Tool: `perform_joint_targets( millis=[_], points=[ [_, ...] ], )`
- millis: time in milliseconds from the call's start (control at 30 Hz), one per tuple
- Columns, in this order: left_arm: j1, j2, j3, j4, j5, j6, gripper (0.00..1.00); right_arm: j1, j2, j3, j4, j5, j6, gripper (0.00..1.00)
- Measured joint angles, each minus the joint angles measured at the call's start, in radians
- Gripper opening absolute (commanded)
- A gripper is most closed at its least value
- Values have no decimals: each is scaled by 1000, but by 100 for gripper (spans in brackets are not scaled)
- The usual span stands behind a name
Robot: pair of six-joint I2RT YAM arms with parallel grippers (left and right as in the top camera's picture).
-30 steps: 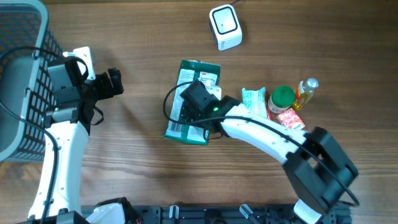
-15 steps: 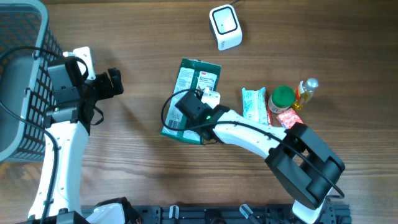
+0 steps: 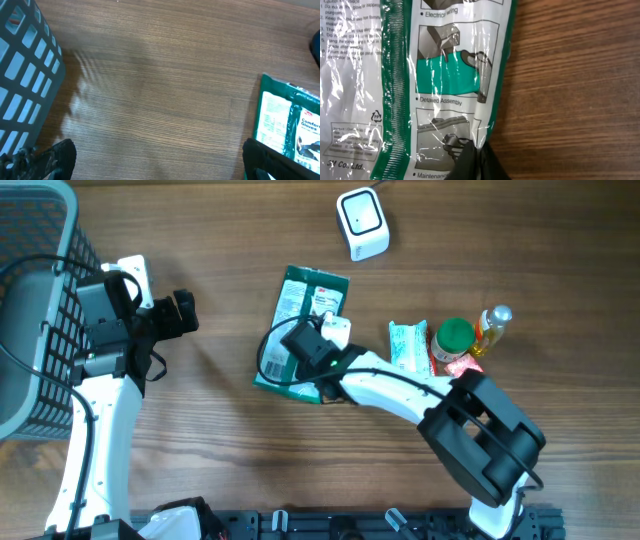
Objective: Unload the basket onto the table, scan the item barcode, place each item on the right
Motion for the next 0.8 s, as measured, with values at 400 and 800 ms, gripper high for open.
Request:
perform_joint_targets(
  millis=[400,800],
  points=[
    [0,0,0,0,0,0,100,-55,-371,-56,-166,-57,-872,4],
    [0,0,0,0,0,0,100,-54,-66,-57,30,-352,-910,31]
  ],
)
